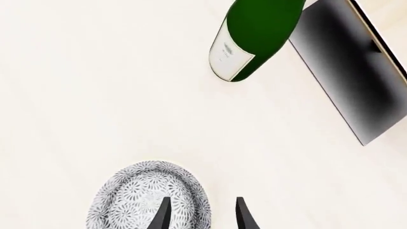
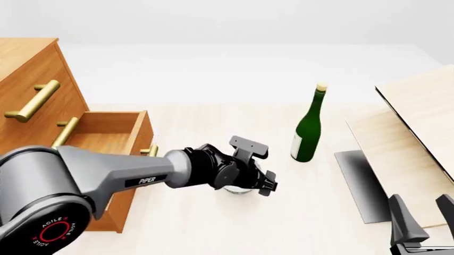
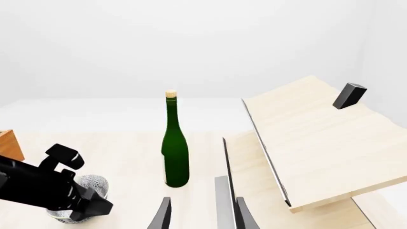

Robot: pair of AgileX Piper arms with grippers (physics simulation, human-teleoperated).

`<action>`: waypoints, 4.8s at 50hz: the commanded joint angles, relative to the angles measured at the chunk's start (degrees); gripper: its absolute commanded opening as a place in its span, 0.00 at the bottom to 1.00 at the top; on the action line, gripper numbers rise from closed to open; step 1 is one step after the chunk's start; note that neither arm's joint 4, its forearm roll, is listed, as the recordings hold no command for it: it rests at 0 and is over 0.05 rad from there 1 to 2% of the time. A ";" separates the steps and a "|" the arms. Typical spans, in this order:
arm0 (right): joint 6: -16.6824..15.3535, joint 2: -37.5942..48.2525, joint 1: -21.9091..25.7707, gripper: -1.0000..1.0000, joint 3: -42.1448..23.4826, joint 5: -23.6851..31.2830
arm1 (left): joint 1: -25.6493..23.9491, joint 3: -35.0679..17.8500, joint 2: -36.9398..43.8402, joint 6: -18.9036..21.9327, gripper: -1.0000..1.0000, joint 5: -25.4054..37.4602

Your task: Put the bowl in the bottom drawer of the cabinet.

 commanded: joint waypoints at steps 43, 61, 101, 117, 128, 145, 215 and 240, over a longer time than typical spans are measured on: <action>0.01 0.01 0.00 1.00 0.00 0.00 | -0.44 0.90 1.77 -2.15 1.00 -2.12; 0.01 0.01 0.00 1.00 0.00 0.00 | -0.78 1.53 2.41 -3.20 1.00 -3.04; -0.01 0.00 0.01 1.00 0.00 0.00 | -0.04 3.32 -1.69 2.09 0.00 -4.93; 0.00 0.00 0.00 1.00 0.00 0.00 | -0.66 4.83 -7.91 4.31 0.00 -4.39; 0.00 0.00 0.01 1.00 0.00 0.00 | 0.31 5.23 -10.41 5.55 0.00 -4.18; -0.01 0.00 0.00 1.00 0.00 0.00 | 2.27 5.94 -16.96 6.69 0.00 -2.96; 0.00 0.00 0.00 1.00 0.00 0.00 | 23.10 18.97 -38.62 8.30 0.00 -1.84; 0.00 -0.01 0.00 1.00 0.00 0.00 | 30.55 24.85 -43.27 7.21 0.00 -3.11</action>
